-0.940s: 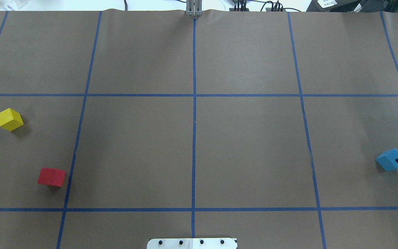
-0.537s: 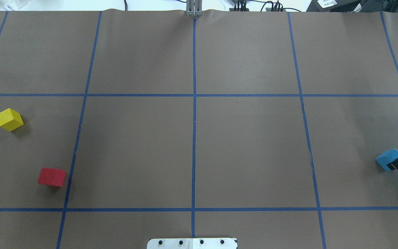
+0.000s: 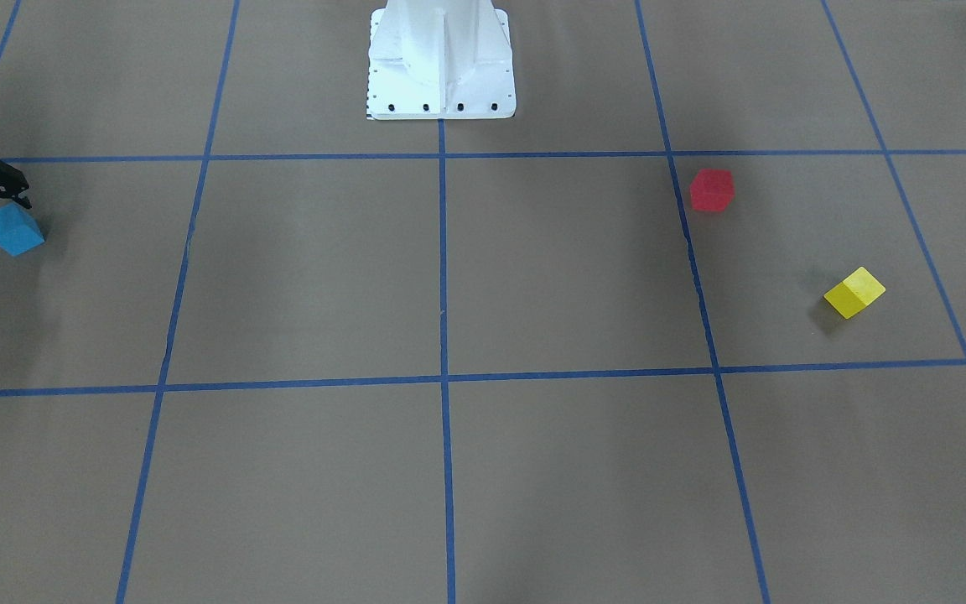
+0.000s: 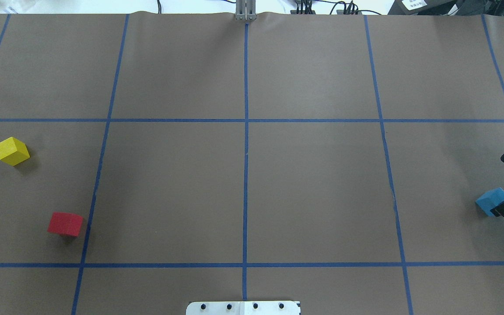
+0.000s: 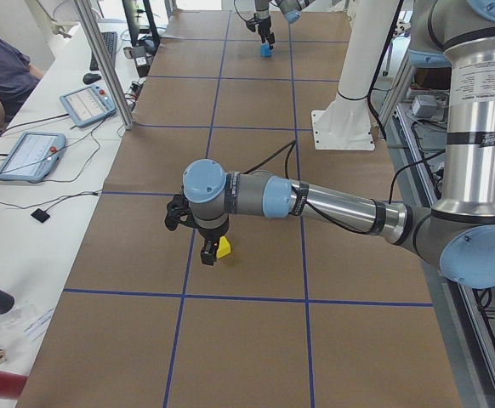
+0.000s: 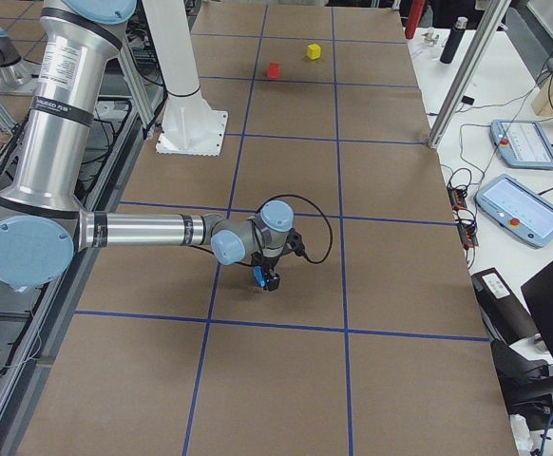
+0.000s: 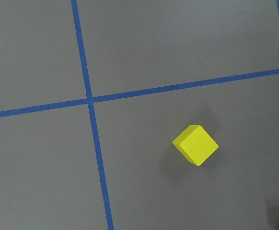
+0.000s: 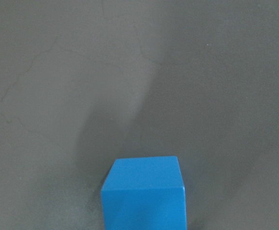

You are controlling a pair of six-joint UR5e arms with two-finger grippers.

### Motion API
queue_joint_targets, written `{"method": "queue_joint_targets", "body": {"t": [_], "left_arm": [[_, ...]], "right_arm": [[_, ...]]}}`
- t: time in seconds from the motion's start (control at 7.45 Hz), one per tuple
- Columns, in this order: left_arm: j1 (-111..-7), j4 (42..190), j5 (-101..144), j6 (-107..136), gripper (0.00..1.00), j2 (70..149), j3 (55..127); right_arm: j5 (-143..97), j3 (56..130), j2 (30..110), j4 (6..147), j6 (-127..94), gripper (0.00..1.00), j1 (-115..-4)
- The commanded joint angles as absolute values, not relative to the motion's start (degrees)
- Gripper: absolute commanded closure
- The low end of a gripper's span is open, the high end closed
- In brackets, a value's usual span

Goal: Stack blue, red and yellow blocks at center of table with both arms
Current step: 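Lower the right gripper onto the blue cube and close it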

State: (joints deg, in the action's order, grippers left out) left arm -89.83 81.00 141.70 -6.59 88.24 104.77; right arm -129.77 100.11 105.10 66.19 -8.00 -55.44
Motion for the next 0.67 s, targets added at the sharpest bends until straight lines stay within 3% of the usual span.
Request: {"method": "queue_joint_targets", "body": {"t": [0.0, 0.13, 0.27, 0.4, 0.54], "left_arm": [[-89.8, 81.0, 141.7, -6.7, 0.0, 88.2, 104.9], [-89.9, 81.0, 141.7, -6.7, 0.0, 88.2, 105.1], [-89.9, 81.0, 141.8, -6.7, 0.0, 88.2, 105.2], [-89.8, 81.0, 141.8, -6.7, 0.0, 88.2, 105.3], [-89.8, 81.0, 141.8, -6.7, 0.0, 88.2, 105.4]], "right_arm": [[-129.8, 99.8, 103.8, 66.3, -8.3, 0.05, -54.6], [-130.1, 98.9, 103.2, 66.4, -8.3, 0.31, -54.5], [-130.0, 98.4, 102.7, 66.3, -8.2, 0.79, -54.5], [-130.2, 98.3, 102.2, 66.6, -8.3, 1.0, -54.5], [-130.9, 99.3, 102.1, 66.6, -8.2, 1.0, -54.7]]}}
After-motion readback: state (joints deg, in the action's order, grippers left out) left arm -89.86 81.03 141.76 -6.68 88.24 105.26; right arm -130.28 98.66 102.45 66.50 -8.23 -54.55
